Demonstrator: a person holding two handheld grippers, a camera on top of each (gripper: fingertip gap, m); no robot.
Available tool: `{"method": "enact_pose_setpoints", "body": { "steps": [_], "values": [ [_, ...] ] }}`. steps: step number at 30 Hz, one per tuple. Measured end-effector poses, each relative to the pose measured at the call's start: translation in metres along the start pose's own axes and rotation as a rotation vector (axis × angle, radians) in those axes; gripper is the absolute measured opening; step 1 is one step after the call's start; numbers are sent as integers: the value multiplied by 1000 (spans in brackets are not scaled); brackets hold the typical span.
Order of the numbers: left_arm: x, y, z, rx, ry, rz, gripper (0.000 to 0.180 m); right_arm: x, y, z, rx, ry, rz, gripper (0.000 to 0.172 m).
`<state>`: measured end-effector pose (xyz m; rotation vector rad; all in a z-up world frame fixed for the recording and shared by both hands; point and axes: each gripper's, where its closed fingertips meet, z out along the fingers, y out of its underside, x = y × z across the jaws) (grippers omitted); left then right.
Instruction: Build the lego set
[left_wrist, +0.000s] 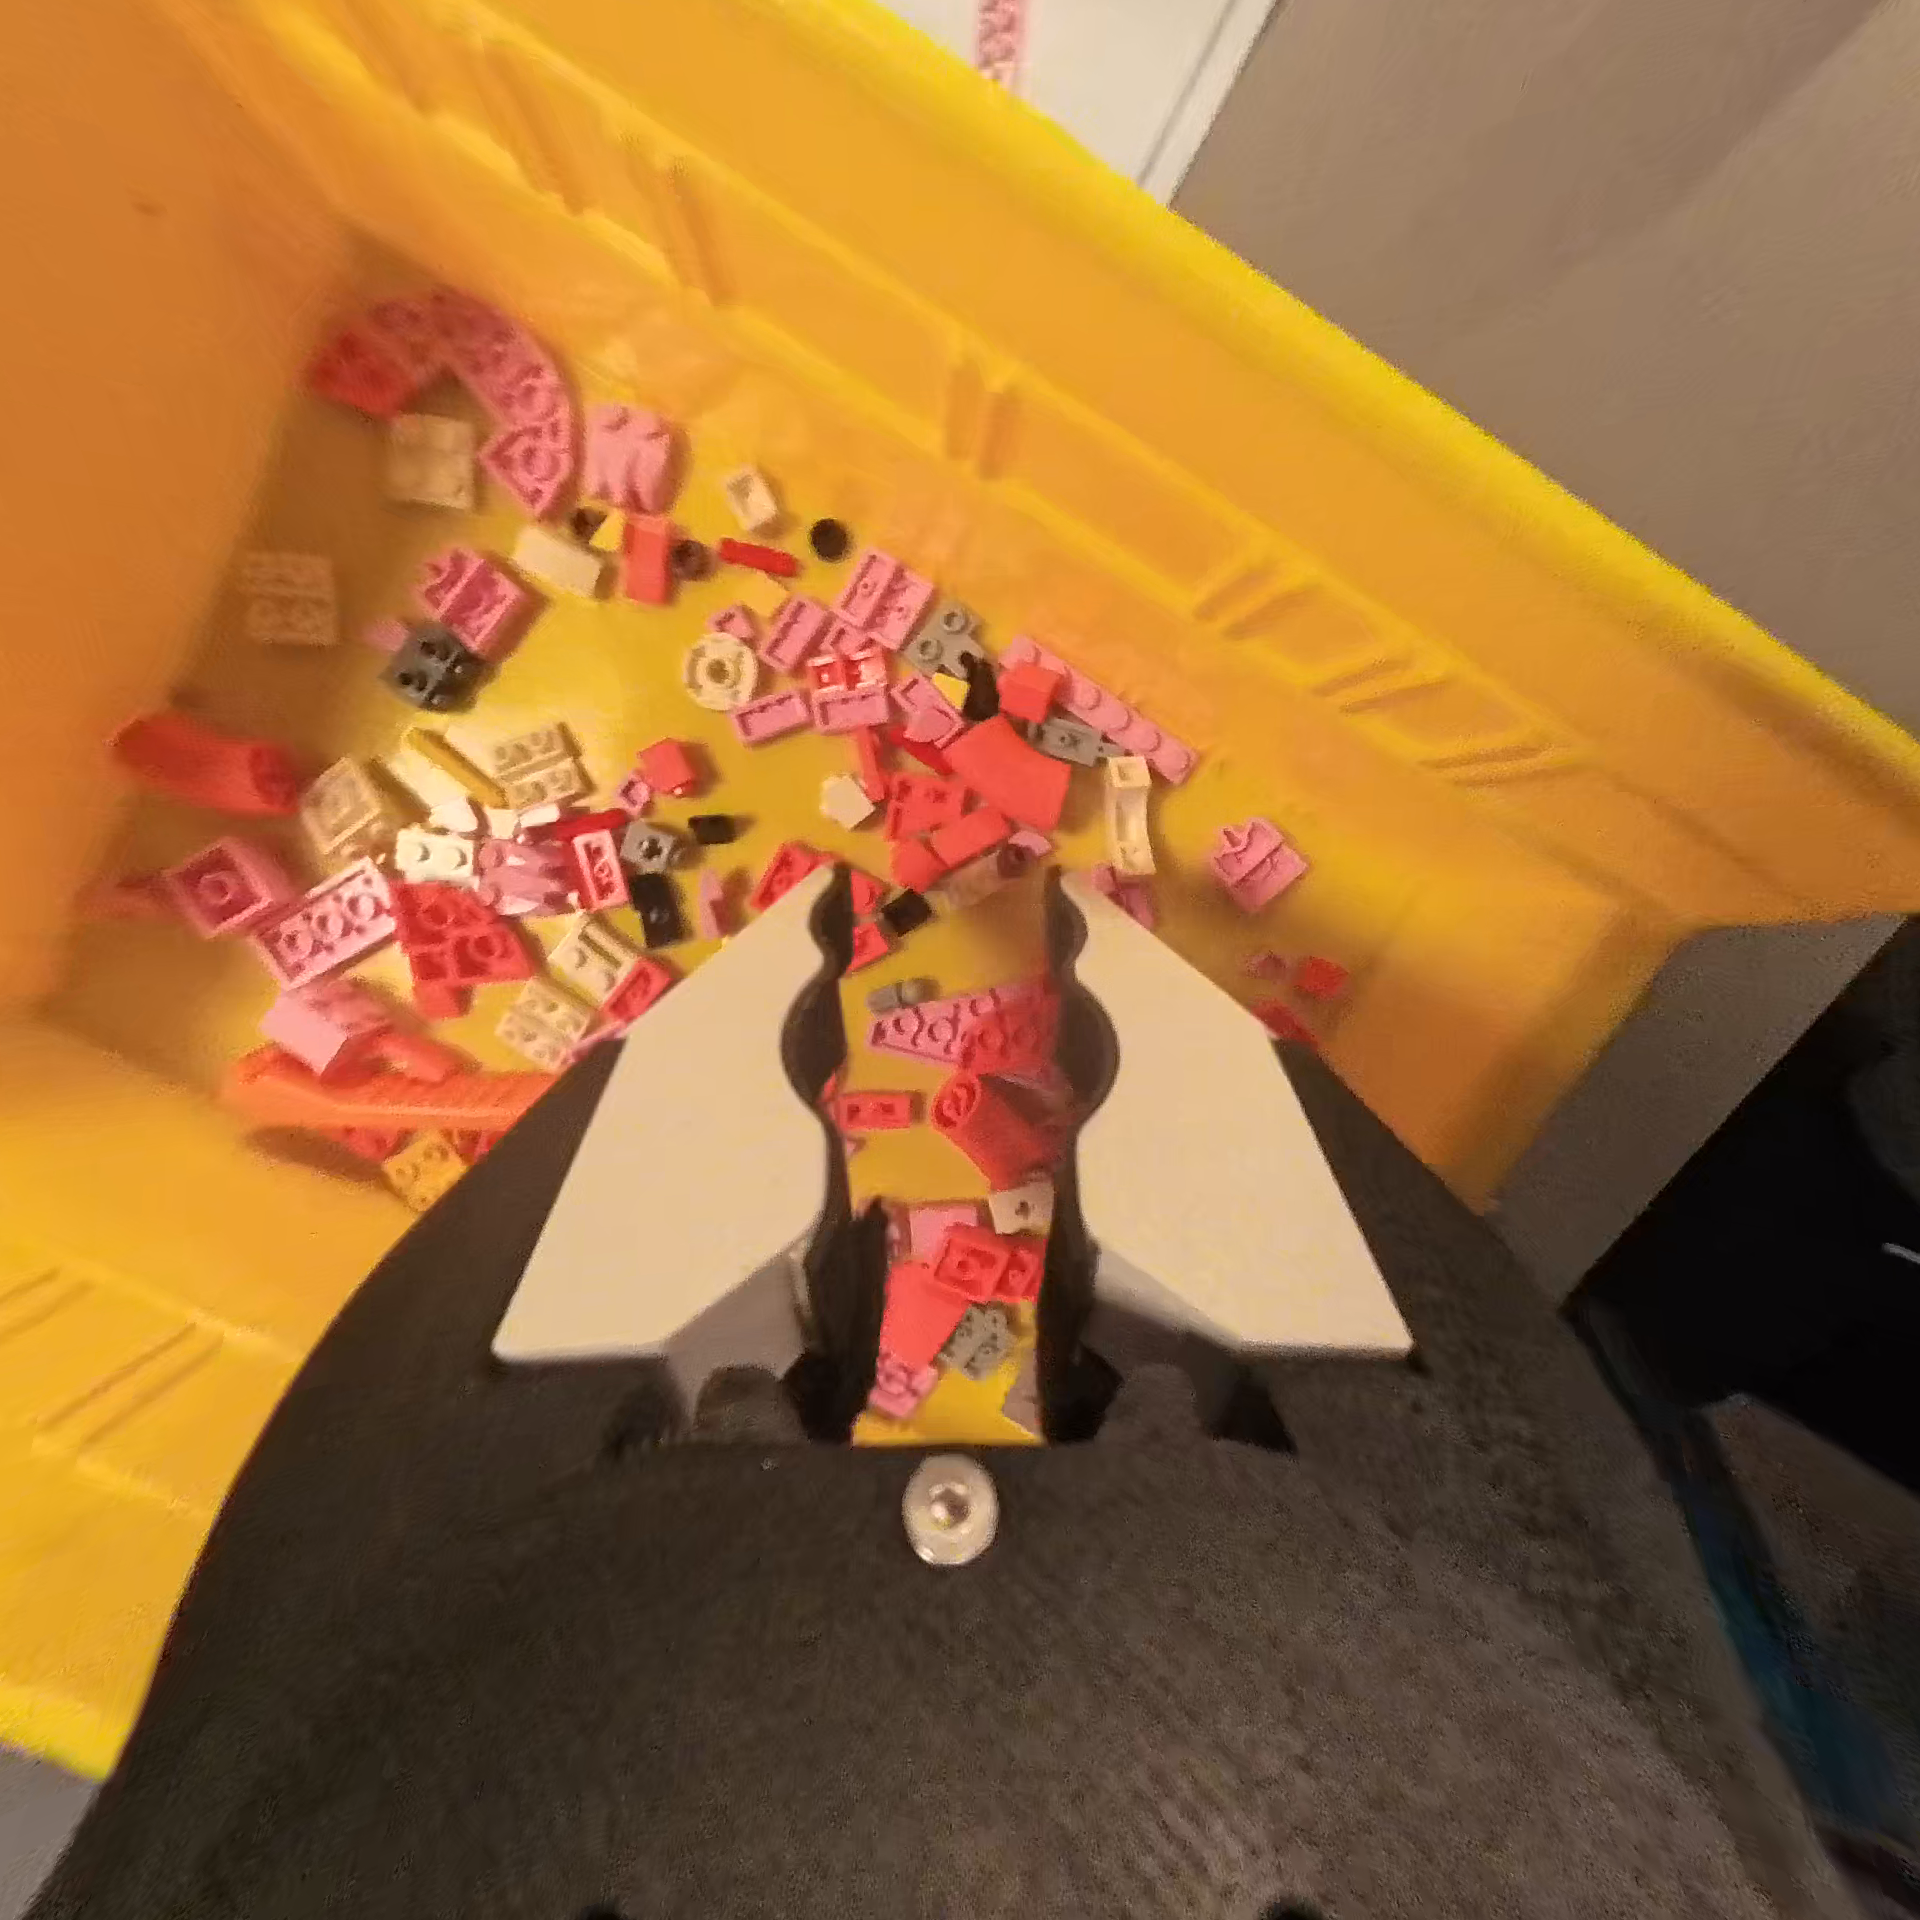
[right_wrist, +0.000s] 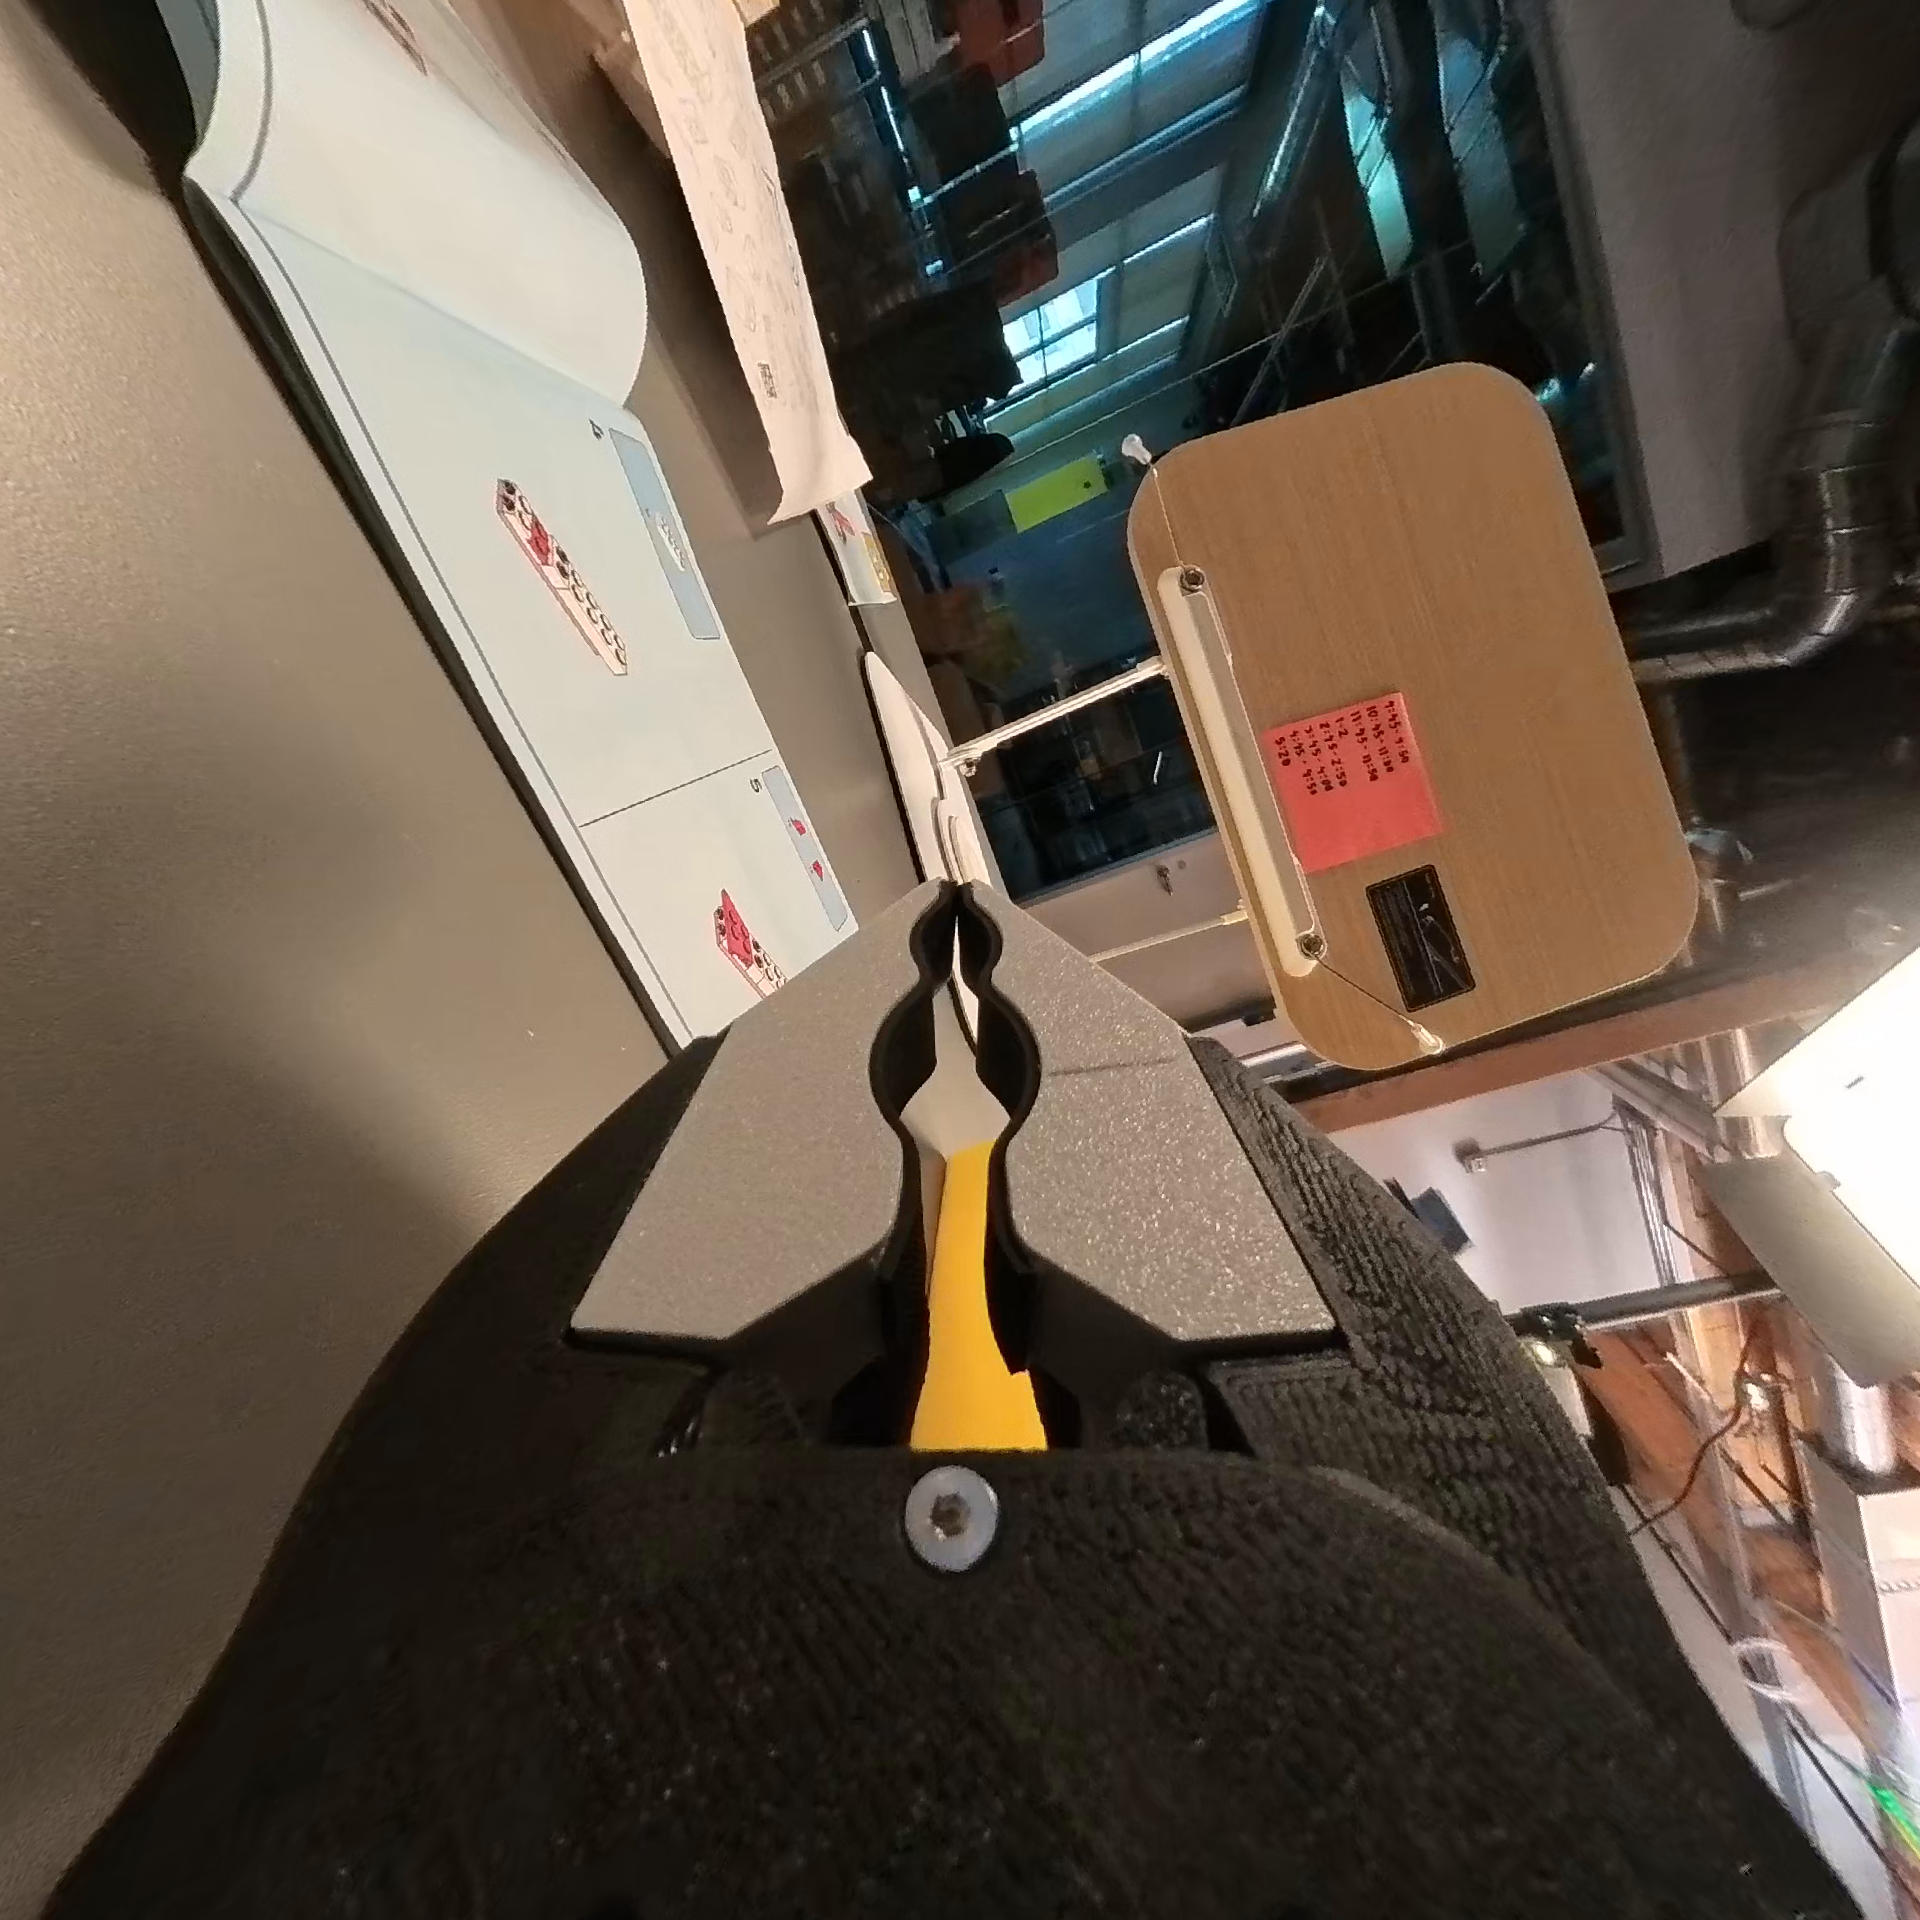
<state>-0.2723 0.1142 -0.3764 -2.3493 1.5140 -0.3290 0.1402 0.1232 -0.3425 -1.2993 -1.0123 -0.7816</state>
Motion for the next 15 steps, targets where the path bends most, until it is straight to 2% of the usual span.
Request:
{"method": "enact_pose_setpoints", "body": {
  "steps": [4, 7, 11, 15],
  "values": [
    [5, 0, 10, -21, 30, 47, 28, -1, 0, 0, -1, -3, -4, 0],
    [-6, 9, 12, -77, -26, 49, 24, -1, 0, 0, -1, -2, -5, 0],
    [-35, 20, -3, -109, -170, -53, 8, -1, 0, 0, 0, -3, -5, 0],
    [-43, 50, -17, -239, -179, -193, 1, -1, -1, 0, 2, -4, -5, 0]
  ]
}}
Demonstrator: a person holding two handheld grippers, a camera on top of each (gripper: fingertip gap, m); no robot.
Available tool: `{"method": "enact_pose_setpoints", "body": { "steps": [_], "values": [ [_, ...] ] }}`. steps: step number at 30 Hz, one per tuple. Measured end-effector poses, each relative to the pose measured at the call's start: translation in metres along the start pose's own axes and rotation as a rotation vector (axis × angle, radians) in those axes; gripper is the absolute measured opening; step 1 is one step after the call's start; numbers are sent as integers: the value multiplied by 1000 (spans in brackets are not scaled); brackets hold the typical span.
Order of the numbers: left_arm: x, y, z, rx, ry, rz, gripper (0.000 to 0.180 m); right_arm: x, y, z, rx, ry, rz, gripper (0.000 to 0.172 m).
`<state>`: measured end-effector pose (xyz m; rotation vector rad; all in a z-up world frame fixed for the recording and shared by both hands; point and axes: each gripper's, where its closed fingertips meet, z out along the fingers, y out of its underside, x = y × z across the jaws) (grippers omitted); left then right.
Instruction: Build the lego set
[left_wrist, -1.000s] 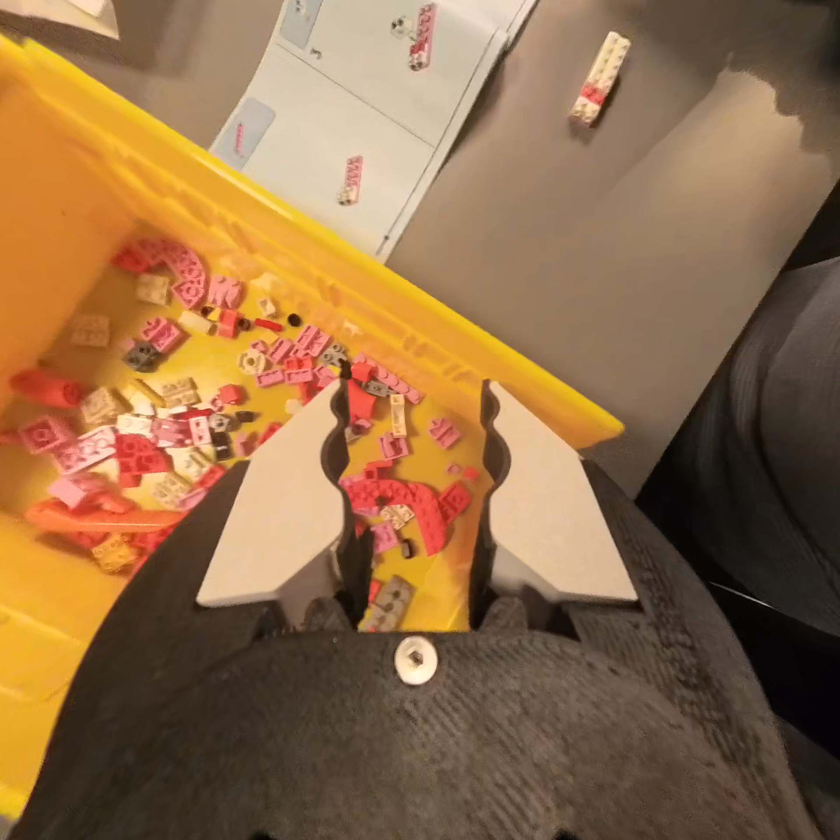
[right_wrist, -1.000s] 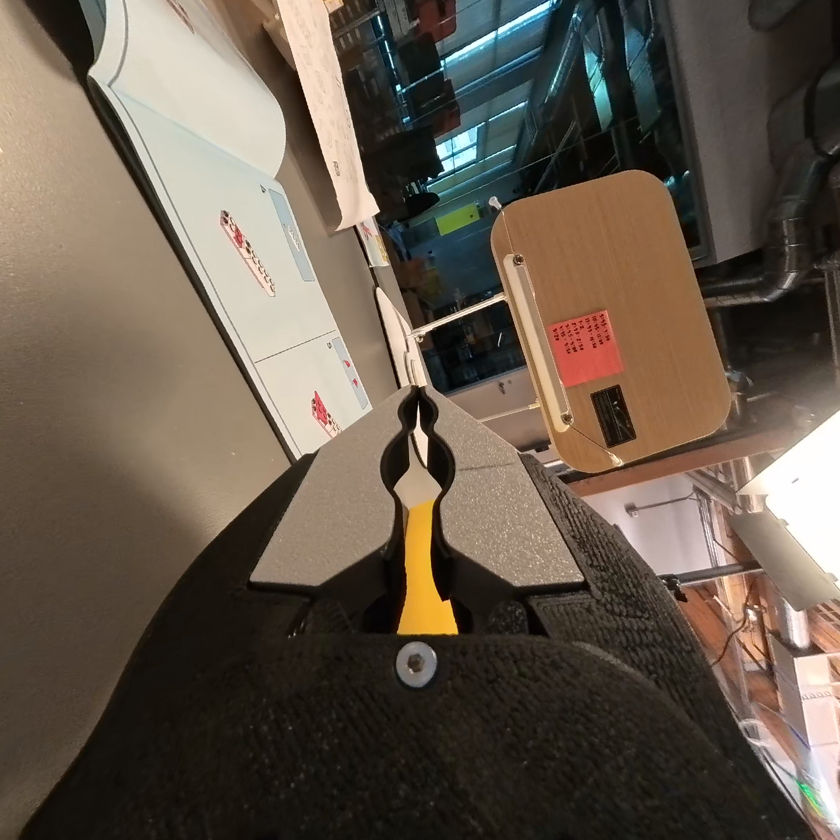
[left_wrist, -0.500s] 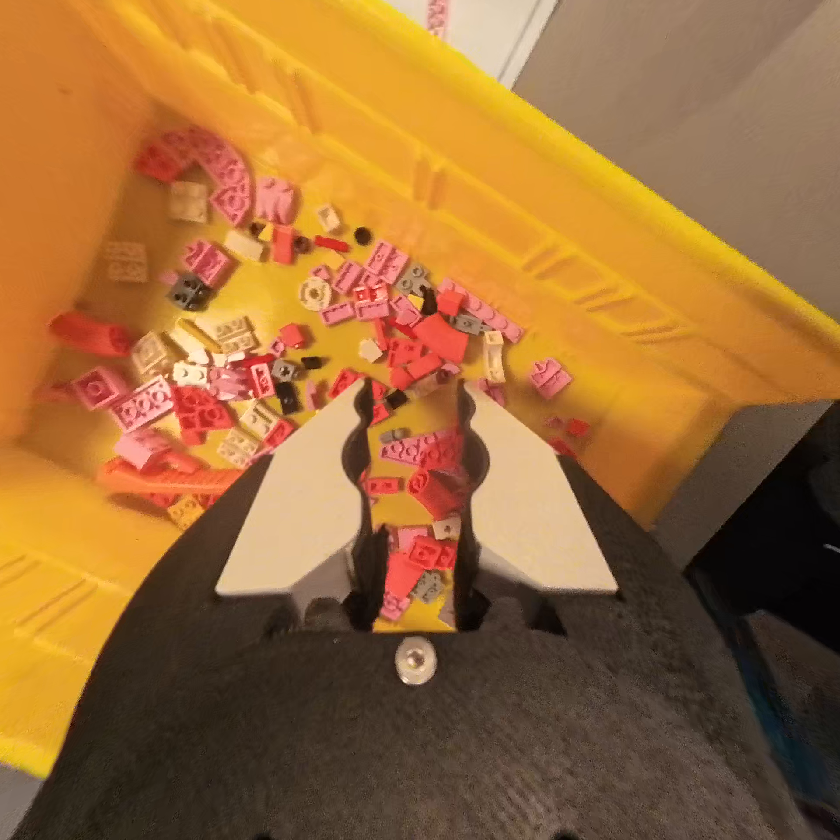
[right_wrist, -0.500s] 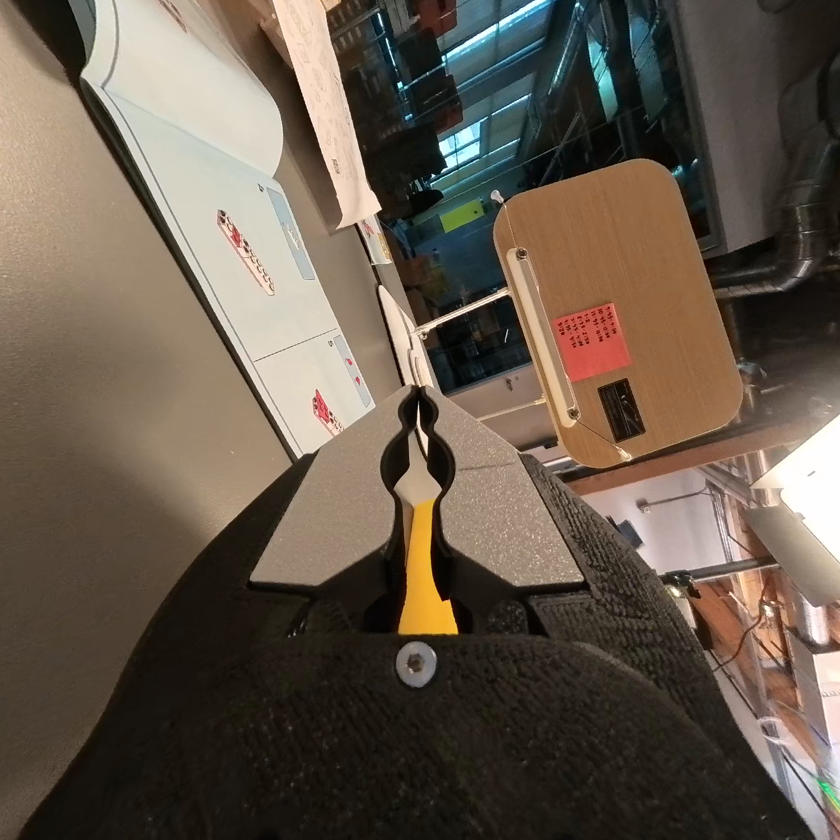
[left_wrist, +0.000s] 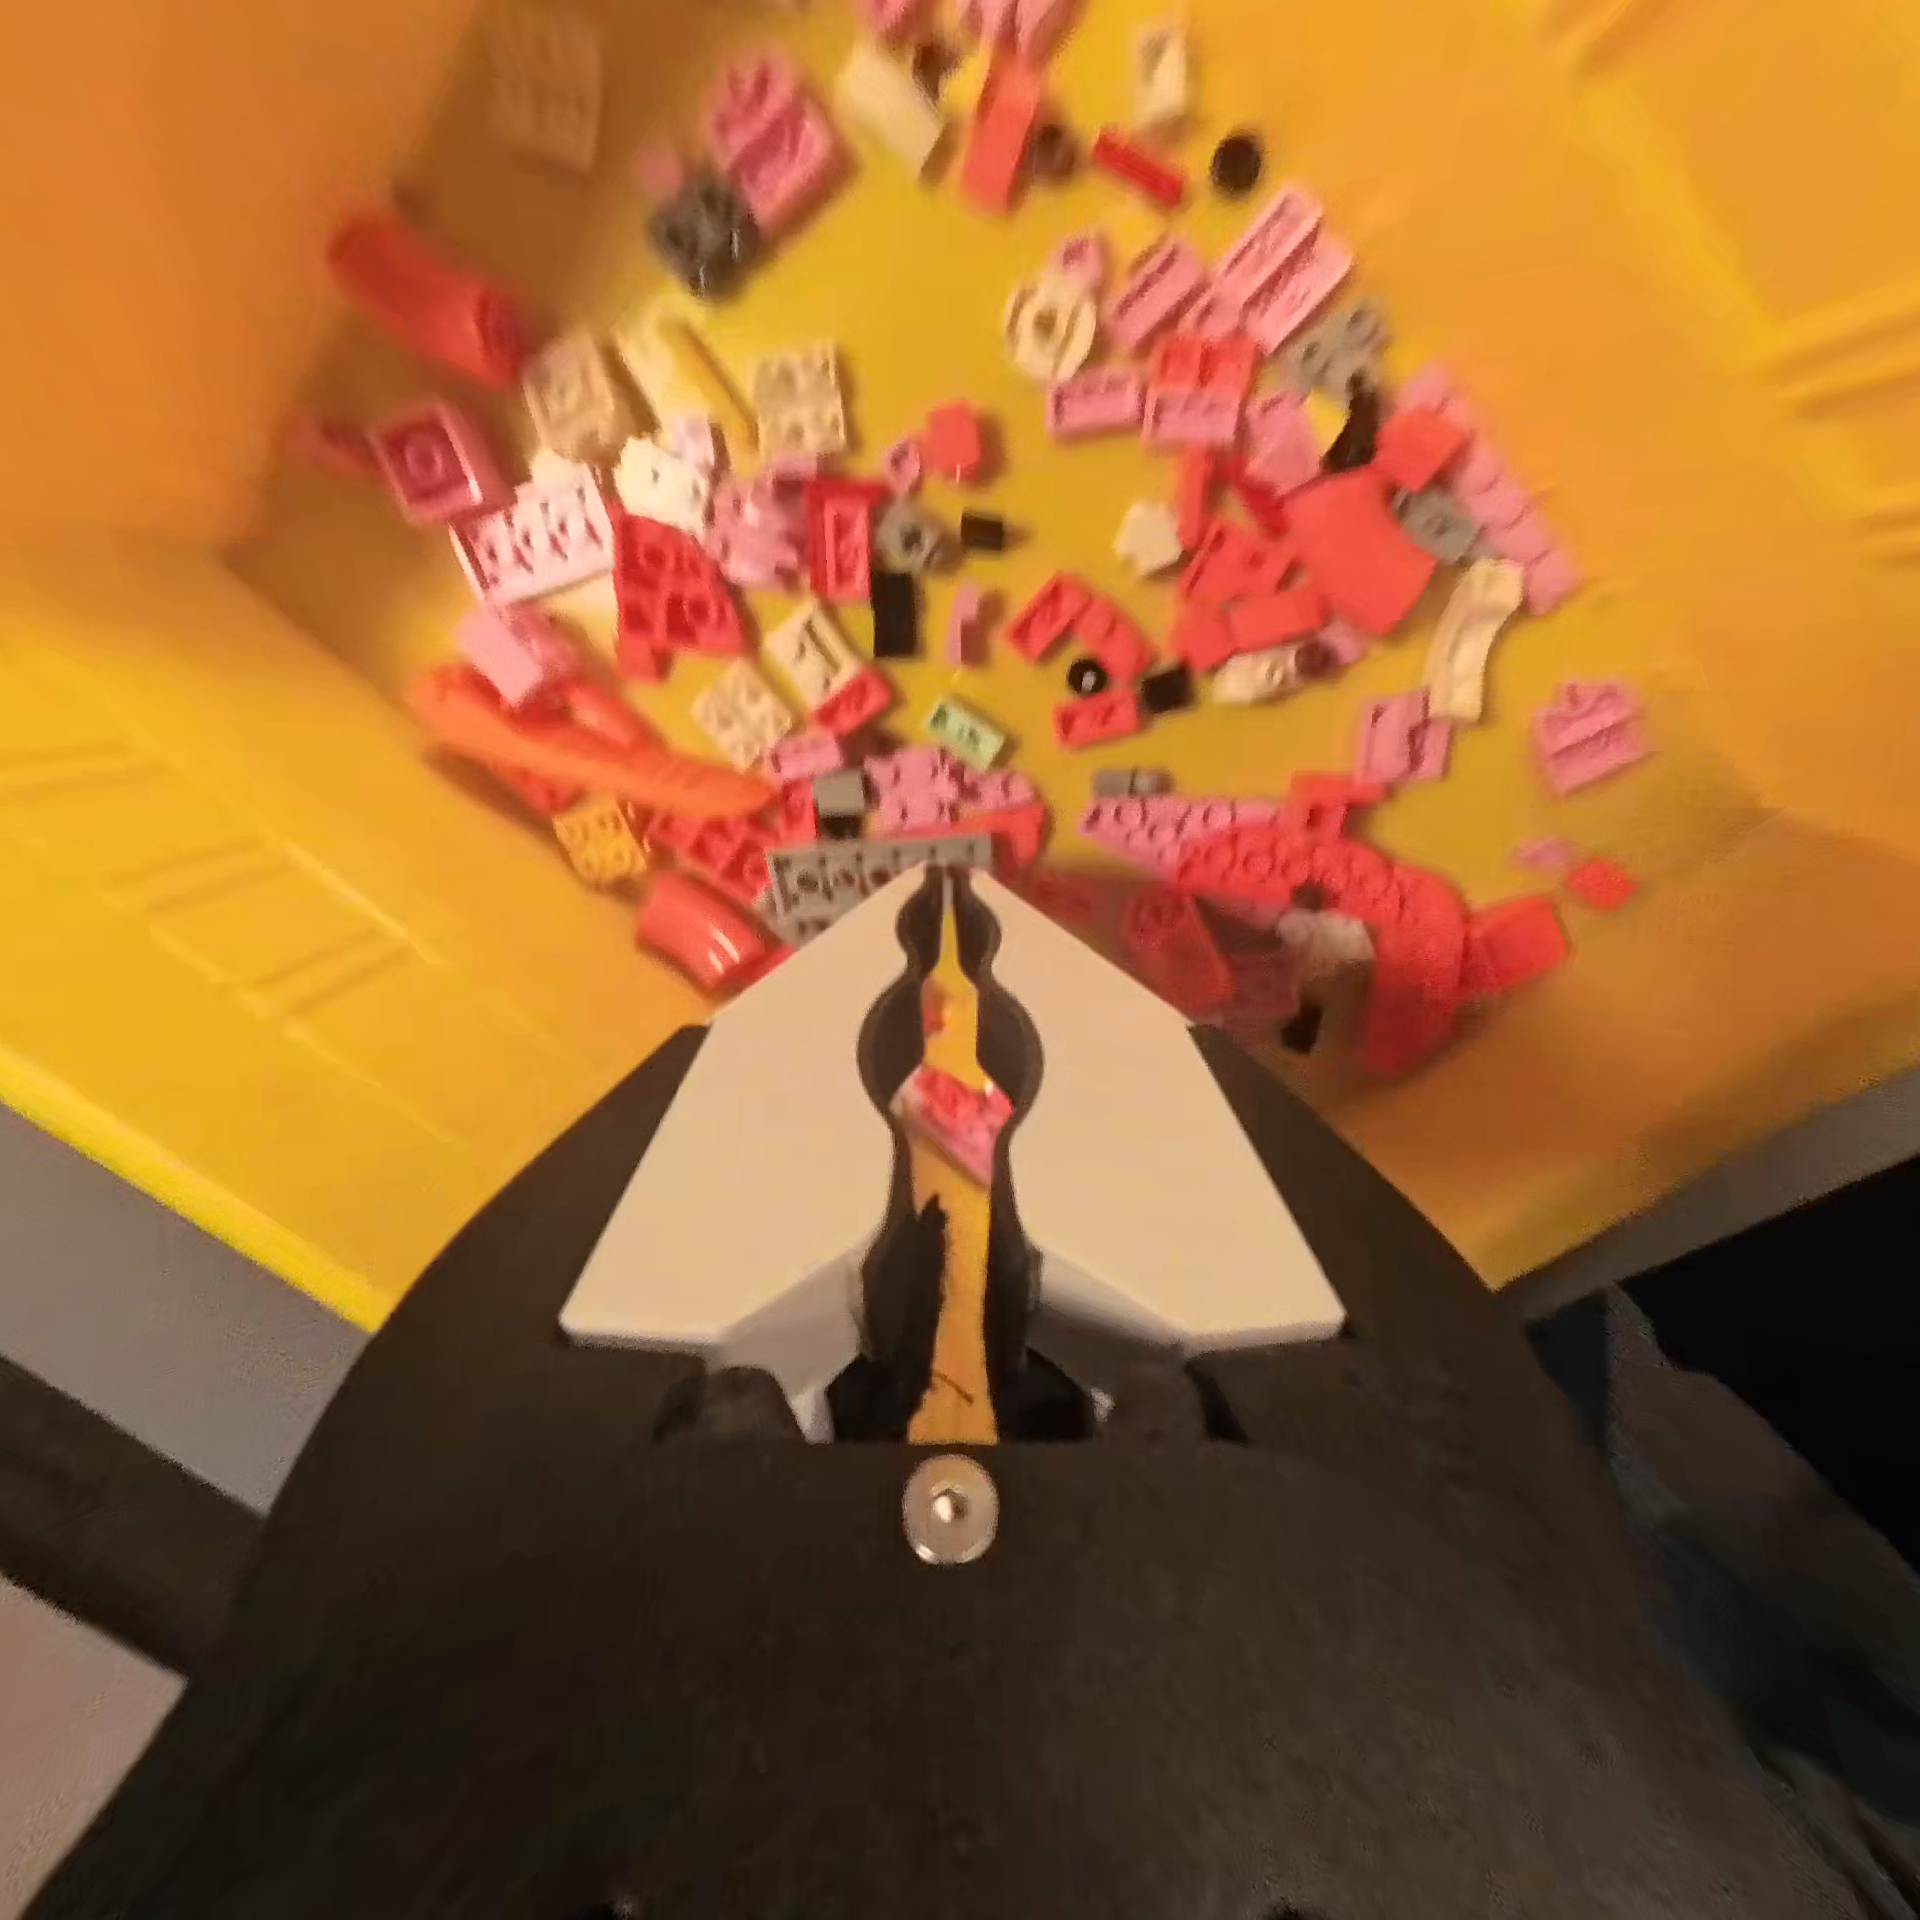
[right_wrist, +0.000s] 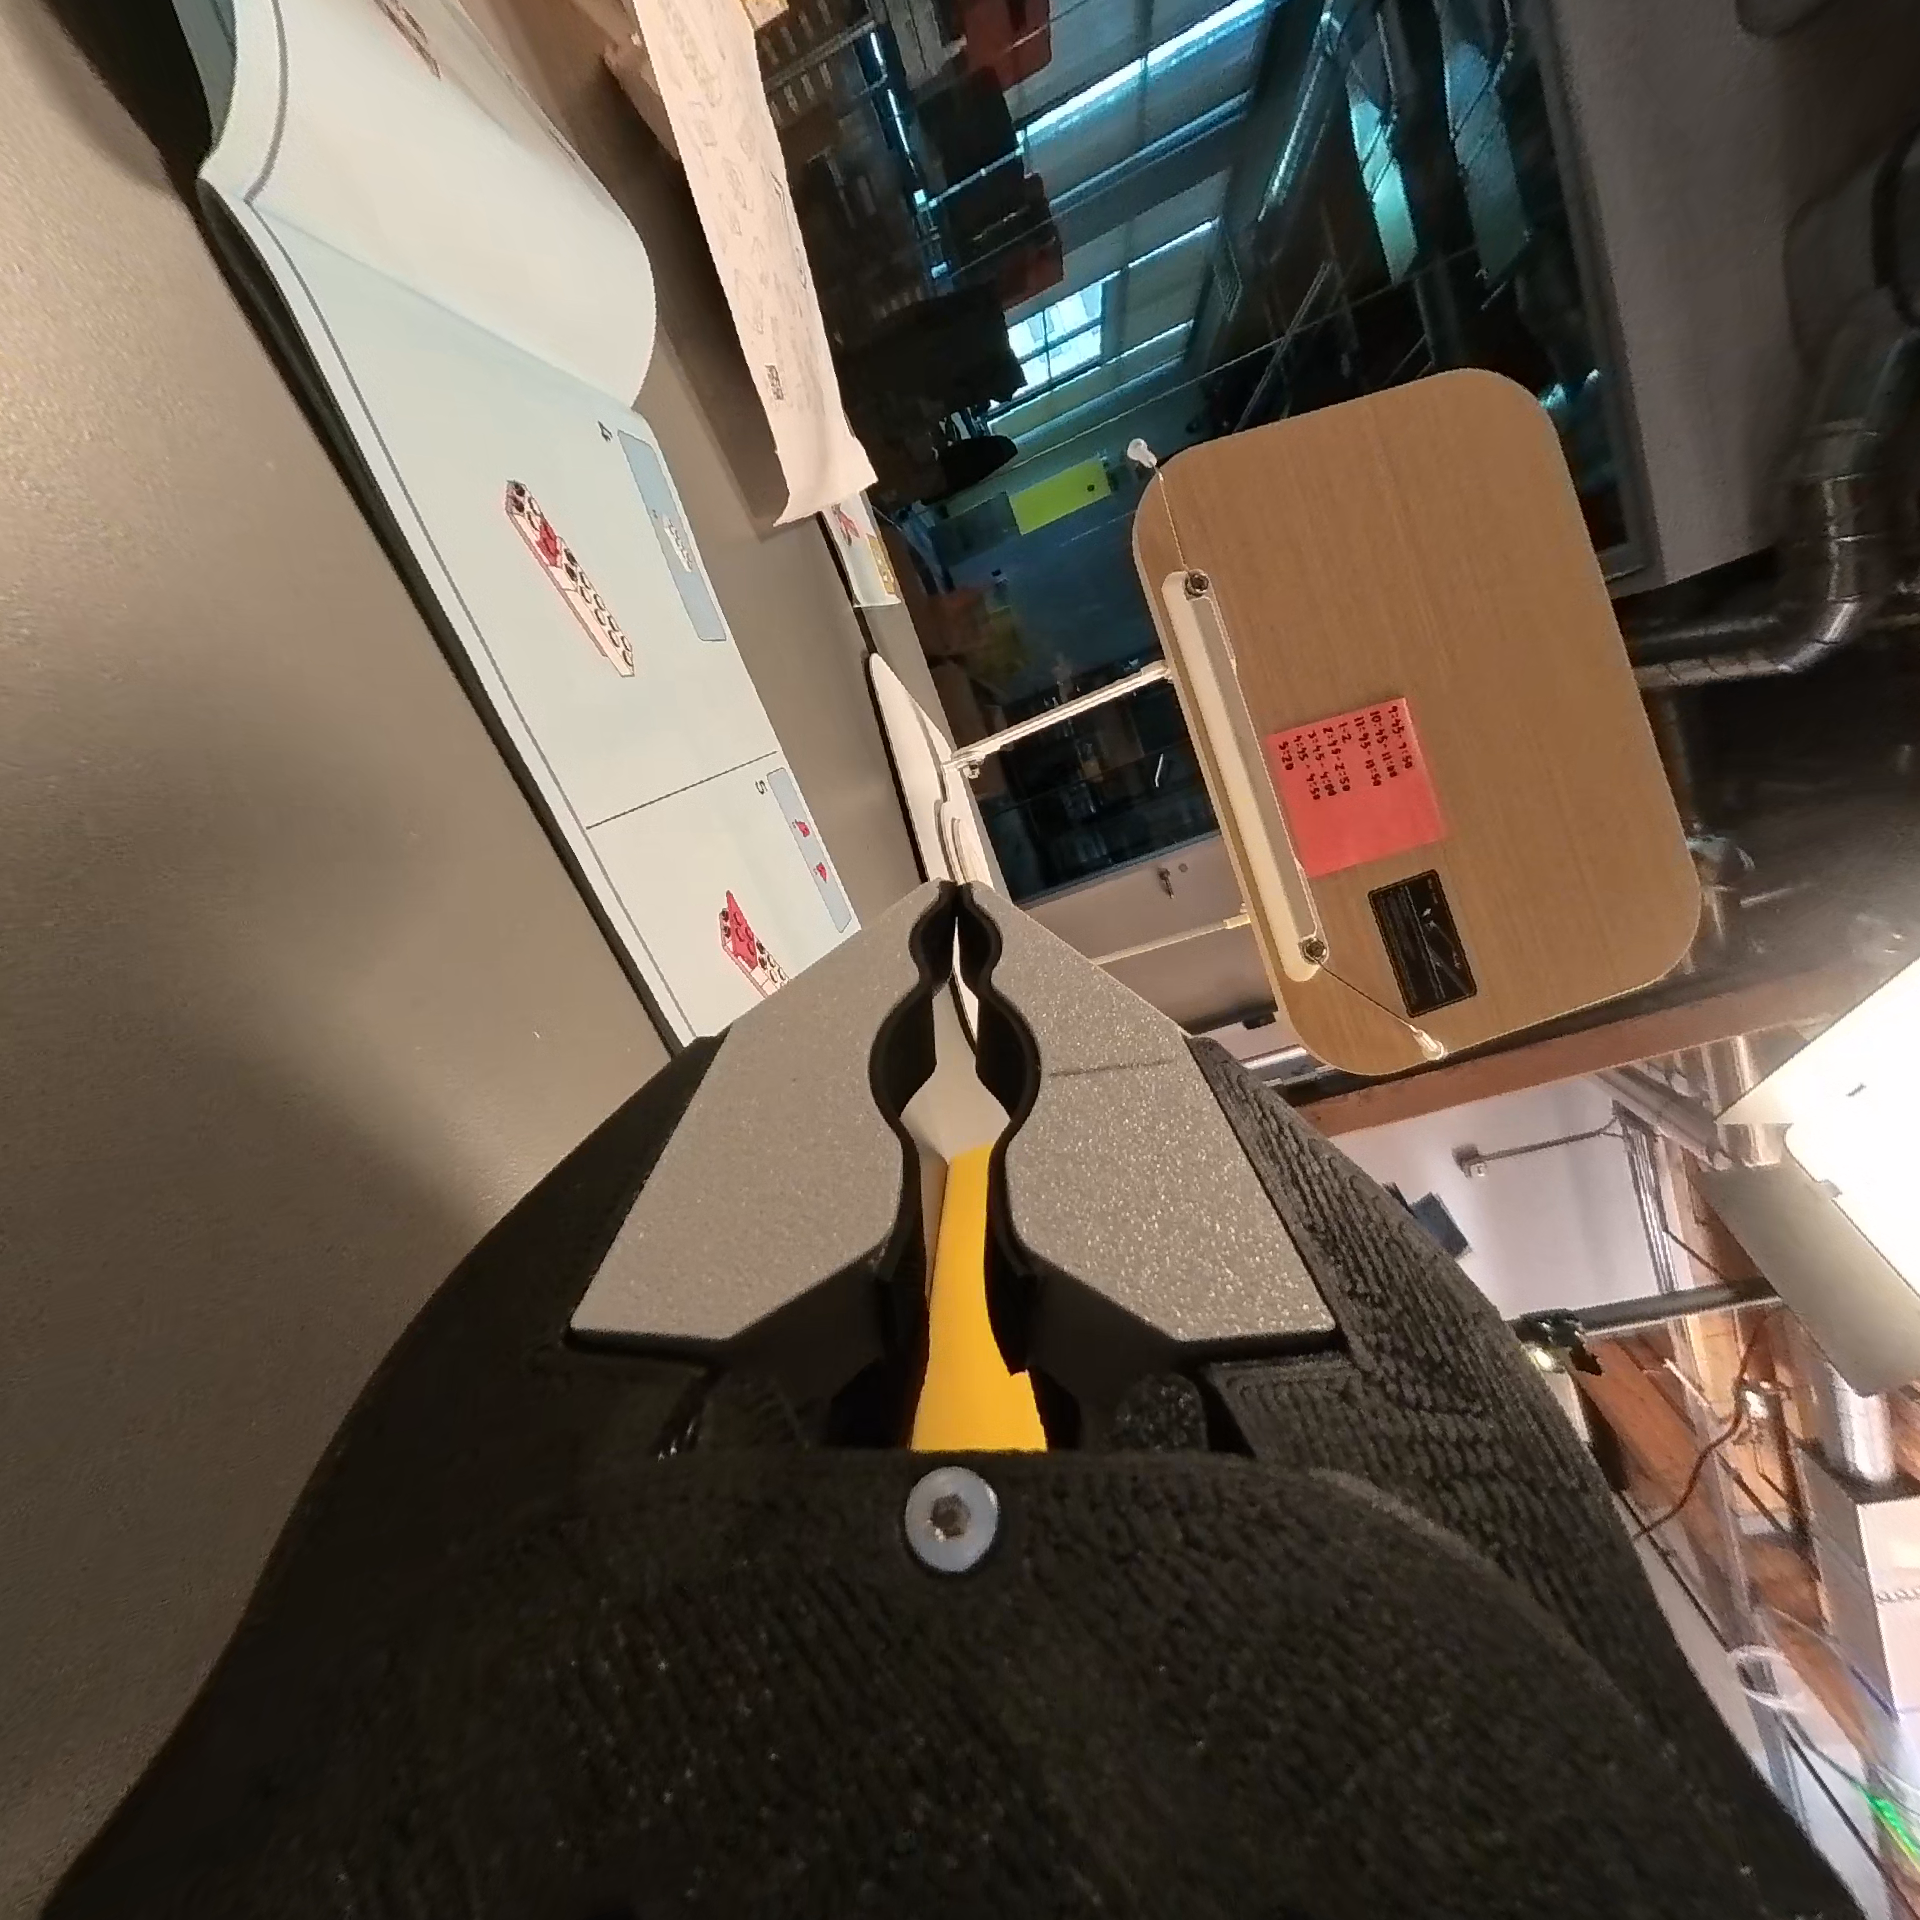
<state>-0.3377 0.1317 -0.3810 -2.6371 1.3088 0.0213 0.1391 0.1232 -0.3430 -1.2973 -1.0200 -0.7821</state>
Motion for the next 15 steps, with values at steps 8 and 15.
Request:
{"method": "enact_pose_setpoints", "body": {
  "steps": [8, 15],
  "values": [
    [25, 41, -2, -230, 140, -36, 0, -1, -1, 0, 2, -3, -3, 0],
    [35, 65, -3, -341, 195, -64, 0, -1, -2, -1, 6, -5, -6, 0]
  ]
}}
